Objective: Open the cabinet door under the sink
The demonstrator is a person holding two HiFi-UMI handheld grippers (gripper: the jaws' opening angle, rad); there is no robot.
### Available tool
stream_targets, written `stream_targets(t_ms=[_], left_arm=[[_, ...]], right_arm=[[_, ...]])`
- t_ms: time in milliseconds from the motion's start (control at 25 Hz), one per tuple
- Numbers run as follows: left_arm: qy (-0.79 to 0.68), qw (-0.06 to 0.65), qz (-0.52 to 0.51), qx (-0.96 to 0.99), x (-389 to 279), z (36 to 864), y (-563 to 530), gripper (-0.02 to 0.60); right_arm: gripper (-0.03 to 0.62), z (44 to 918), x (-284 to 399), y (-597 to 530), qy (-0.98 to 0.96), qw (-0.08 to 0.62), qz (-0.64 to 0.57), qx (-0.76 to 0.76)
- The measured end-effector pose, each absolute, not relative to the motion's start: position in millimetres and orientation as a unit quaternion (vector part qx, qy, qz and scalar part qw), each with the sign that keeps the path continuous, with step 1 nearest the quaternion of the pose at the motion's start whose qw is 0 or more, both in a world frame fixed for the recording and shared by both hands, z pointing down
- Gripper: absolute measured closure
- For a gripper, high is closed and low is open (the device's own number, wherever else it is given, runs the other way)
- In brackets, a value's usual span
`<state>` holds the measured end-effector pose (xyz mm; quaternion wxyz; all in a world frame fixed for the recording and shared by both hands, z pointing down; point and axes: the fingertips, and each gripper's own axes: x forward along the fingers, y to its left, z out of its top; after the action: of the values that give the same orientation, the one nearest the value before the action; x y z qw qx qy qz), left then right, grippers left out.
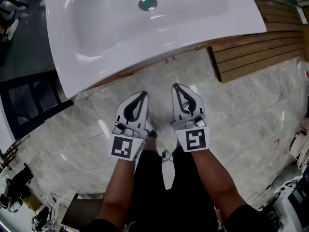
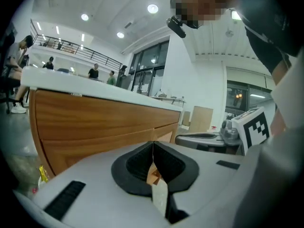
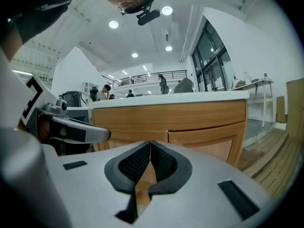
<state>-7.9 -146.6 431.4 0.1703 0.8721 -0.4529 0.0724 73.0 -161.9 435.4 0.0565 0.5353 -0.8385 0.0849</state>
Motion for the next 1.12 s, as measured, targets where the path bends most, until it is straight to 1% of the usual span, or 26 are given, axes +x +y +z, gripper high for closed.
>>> stream_targets(t_ms=[200, 240, 280, 480, 840, 1120], left_arm=[[-0.455, 0.181, 0.079, 0.868, -20, 478, -146, 0.558], [-0.453, 0.182, 0.079, 0.869, -21, 486, -146, 0.558], [-0.452, 0.183, 0.079, 0.87, -22, 492, -146, 0.558], [-0.45, 0.195, 0.078, 0.868, -27, 520, -142, 0.558], [-0.444, 0.201, 0.096, 0.868, -33, 542, -141, 0.558], [-0.443, 0.201, 0.096, 0.868, -36, 550, -143, 0.558]], right_arm=[[0.567, 493, 67, -173, -0.833, 0.08, 0.093, 0.54], [0.552, 502, 67, -177, -0.83, 0.083, 0.095, 0.543], [0.502, 510, 67, -181, -0.828, 0.085, 0.096, 0.546], [0.454, 545, 61, -201, -0.821, 0.095, 0.094, 0.555], [0.424, 585, 59, -233, -0.81, 0.12, 0.092, 0.566], [0.422, 601, 59, -239, -0.809, 0.13, 0.109, 0.564]])
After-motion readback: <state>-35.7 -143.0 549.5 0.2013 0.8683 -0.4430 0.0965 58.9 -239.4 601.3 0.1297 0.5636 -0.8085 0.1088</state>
